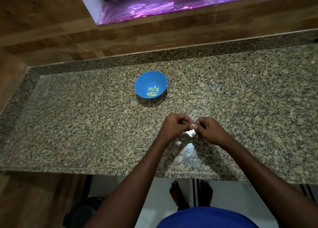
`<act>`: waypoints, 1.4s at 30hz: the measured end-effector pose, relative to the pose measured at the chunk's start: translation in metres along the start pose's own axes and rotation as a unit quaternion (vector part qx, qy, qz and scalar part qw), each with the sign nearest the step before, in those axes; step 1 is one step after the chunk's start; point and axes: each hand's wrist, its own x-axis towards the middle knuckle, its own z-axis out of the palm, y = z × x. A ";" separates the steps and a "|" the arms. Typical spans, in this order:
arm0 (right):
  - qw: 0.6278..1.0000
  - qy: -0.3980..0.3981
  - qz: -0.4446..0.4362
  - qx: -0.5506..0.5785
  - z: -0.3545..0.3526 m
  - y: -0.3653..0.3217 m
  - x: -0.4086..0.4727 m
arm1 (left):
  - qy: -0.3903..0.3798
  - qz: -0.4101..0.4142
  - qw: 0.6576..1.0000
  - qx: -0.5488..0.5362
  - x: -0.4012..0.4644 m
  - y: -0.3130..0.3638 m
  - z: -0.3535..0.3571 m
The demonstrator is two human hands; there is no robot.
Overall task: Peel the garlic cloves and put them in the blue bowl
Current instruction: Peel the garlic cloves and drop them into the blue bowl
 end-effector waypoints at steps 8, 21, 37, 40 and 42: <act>0.998 0.033 -0.040 -0.016 -0.005 -0.001 0.001 | 0.014 -0.011 1.000 -0.012 -0.001 -0.004 0.001; 0.994 0.069 0.056 0.069 0.006 0.013 0.007 | 0.049 -0.048 0.991 -0.117 -0.004 -0.014 0.008; 0.939 0.013 0.111 0.326 0.011 0.015 0.002 | 0.097 -0.047 0.989 -0.102 -0.012 -0.022 0.015; 0.942 0.015 0.100 0.320 0.011 0.013 0.000 | 0.104 -0.039 0.990 -0.089 -0.012 -0.021 0.017; 0.950 0.024 0.090 0.297 0.012 0.012 0.000 | 0.099 -0.043 0.990 -0.089 -0.012 -0.020 0.017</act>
